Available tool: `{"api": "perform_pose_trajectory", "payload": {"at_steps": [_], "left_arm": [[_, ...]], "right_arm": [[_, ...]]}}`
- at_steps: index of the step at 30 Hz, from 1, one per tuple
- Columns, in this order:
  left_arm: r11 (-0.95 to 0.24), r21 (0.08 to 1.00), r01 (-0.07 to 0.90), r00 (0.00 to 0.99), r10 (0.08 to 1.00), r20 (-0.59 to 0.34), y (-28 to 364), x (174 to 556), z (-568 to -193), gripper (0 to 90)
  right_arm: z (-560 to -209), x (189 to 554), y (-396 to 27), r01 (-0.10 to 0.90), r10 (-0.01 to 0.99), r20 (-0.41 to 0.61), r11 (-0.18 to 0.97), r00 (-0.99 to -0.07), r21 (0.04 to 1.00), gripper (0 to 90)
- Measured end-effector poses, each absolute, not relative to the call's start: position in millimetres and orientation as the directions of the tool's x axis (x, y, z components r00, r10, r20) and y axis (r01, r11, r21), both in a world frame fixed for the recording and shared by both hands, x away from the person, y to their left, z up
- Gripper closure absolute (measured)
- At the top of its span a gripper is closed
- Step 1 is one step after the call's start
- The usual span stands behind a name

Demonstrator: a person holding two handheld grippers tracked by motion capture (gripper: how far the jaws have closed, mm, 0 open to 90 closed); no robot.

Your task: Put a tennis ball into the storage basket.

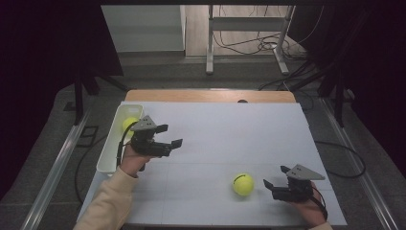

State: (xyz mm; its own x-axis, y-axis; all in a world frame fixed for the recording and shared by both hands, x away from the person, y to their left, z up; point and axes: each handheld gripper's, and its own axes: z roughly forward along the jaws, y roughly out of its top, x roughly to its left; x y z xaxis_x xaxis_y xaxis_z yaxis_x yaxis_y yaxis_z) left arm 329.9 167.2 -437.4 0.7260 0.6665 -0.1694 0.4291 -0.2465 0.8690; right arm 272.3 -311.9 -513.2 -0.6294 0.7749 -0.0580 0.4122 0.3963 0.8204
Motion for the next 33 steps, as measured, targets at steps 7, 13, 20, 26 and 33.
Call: {"api": "perform_pose_trajectory", "payload": {"at_steps": [7, 13, 20, 26, 33], "left_arm": [[-0.241, 0.871, 0.429, 0.735, 0.653, -0.181, 162, 328, -437, 14.5], [-0.242, 0.867, 0.435, 0.745, 0.638, -0.196, 156, 327, -441, 14.5], [-0.249, 0.863, 0.440, 0.758, 0.618, -0.209, 147, 324, -444, 14.5], [-0.257, 0.865, 0.431, 0.766, 0.612, -0.200, 141, 322, -445, 14.6], [-0.275, 0.860, 0.430, 0.777, 0.598, -0.198, 132, 319, -449, 14.6]], "right_arm": [[-513, 273, -312, 0.415, 0.776, -0.060, 0.399, -0.628, 0.818, 15.8], [-513, 274, -312, 0.416, 0.777, -0.056, 0.394, -0.627, 0.820, 15.9], [-513, 275, -312, 0.420, 0.781, -0.046, 0.383, -0.622, 0.823, 15.9], [-513, 274, -312, 0.413, 0.777, -0.053, 0.389, -0.627, 0.824, 16.0], [-513, 275, -312, 0.411, 0.775, -0.051, 0.389, -0.630, 0.825, 16.0]]}}
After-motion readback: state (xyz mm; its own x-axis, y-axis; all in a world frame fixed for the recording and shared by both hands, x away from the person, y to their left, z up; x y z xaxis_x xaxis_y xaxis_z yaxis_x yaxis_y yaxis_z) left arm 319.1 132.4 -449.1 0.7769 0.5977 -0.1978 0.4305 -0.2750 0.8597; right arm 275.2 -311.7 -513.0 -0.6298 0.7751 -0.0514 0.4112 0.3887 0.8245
